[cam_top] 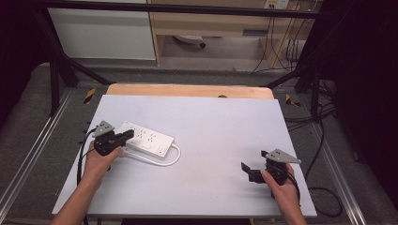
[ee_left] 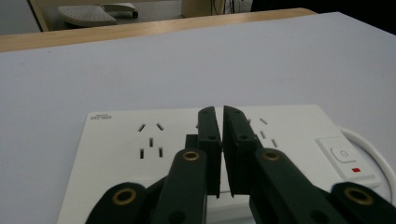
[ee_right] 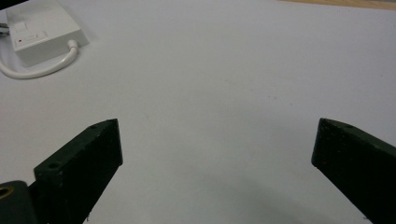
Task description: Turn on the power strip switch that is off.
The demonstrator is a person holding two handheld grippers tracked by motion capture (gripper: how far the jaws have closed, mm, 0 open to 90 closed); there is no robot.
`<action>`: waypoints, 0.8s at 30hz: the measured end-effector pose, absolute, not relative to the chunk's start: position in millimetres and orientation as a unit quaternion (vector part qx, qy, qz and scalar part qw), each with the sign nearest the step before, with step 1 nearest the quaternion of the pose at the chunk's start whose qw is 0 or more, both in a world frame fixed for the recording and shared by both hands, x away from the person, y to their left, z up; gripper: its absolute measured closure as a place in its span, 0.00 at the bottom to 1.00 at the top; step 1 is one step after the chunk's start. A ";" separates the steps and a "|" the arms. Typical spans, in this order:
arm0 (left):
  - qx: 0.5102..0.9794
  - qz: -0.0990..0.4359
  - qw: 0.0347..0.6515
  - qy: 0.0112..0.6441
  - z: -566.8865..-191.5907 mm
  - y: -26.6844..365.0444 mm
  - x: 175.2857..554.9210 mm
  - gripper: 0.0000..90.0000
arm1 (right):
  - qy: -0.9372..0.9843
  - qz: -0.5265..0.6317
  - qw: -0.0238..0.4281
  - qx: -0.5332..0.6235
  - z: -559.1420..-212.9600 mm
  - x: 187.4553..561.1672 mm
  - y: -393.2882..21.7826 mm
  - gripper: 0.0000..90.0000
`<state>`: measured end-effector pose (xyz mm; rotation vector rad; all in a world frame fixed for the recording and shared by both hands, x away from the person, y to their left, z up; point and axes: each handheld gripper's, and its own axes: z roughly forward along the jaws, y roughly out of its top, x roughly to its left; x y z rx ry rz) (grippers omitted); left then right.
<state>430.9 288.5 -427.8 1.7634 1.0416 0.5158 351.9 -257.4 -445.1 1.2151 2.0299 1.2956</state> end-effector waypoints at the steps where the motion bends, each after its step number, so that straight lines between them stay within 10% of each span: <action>1: 0.726 0.212 0.493 0.430 -427.0 288.4 430.7 0.94 | 0.734 0.468 0.220 0.439 -445.1 351.9 -257.3 0.03; 24: 0.710 0.214 0.515 0.430 -408.2 286.0 420.8 0.49 | 0.734 0.468 0.221 0.439 -445.0 352.1 -257.0 0.03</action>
